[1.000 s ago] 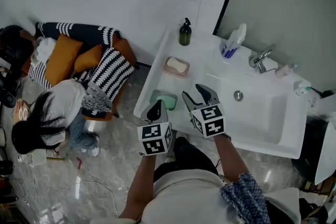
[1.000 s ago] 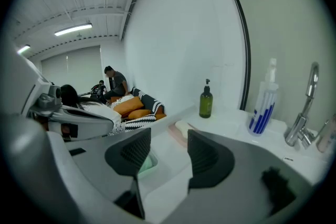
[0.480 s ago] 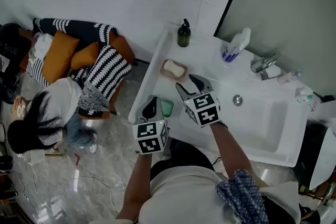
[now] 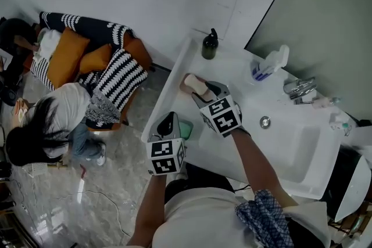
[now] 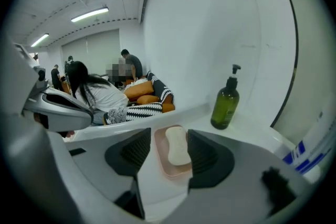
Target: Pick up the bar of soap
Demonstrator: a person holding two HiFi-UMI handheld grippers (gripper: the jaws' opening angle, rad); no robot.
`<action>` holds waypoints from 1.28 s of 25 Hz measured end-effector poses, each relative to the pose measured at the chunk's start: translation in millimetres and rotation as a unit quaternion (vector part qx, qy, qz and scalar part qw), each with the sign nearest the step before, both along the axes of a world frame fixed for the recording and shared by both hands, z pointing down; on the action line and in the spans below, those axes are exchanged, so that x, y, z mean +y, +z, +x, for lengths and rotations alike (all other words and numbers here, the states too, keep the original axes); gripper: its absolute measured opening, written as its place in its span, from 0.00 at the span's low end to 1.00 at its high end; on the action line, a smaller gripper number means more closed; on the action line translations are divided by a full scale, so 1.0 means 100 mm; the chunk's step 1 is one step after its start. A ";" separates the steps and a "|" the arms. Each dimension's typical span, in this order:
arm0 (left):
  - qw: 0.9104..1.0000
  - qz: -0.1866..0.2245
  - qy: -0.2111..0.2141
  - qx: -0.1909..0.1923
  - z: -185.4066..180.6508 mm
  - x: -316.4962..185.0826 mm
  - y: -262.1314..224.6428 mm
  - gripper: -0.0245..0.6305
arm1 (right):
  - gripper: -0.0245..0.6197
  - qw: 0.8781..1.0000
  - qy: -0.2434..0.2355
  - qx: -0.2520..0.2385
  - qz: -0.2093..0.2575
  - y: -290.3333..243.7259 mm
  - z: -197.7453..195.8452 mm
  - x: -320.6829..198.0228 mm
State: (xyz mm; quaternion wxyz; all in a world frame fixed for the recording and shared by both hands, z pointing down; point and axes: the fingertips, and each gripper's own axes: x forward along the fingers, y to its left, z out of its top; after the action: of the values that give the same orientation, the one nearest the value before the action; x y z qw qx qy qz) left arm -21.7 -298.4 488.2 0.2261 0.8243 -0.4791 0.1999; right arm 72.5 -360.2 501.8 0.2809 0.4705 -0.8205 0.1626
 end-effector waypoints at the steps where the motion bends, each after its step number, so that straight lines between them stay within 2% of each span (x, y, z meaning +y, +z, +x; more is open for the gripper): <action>1: 1.000 -0.002 -0.002 0.000 0.00 -0.02 0.02 0.05 | 0.37 1.000 -0.007 0.004 -0.005 0.04 -0.01 -0.04; 8: 1.000 -0.011 -0.013 0.002 0.04 -0.11 0.10 0.05 | 0.37 0.997 -0.043 0.014 -0.056 0.28 -0.08 -0.20; 12: 1.000 -0.017 -0.012 0.002 0.10 -0.13 0.15 0.05 | 0.37 0.995 -0.062 0.027 -0.072 0.41 -0.07 -0.24; 15: 1.000 -0.011 -0.011 -0.013 0.08 -0.16 0.17 0.05 | 0.37 0.993 -0.080 0.039 -0.074 0.48 -0.10 -0.30; 24: 0.999 -0.016 -0.025 -0.015 0.02 -0.24 0.20 0.05 | 0.37 0.989 -0.091 0.039 -0.114 0.67 -0.14 -0.40; 32: 1.000 -0.019 -0.020 -0.013 -0.02 -0.23 0.23 0.05 | 0.37 0.981 -0.113 0.093 -0.128 0.83 -0.12 -0.40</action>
State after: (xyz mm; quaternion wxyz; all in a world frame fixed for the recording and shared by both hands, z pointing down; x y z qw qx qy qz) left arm -24.0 -321.2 511.2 0.2391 0.8073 -0.4948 0.2151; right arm 60.1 -400.2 584.7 0.4304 0.3478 -0.8111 0.1893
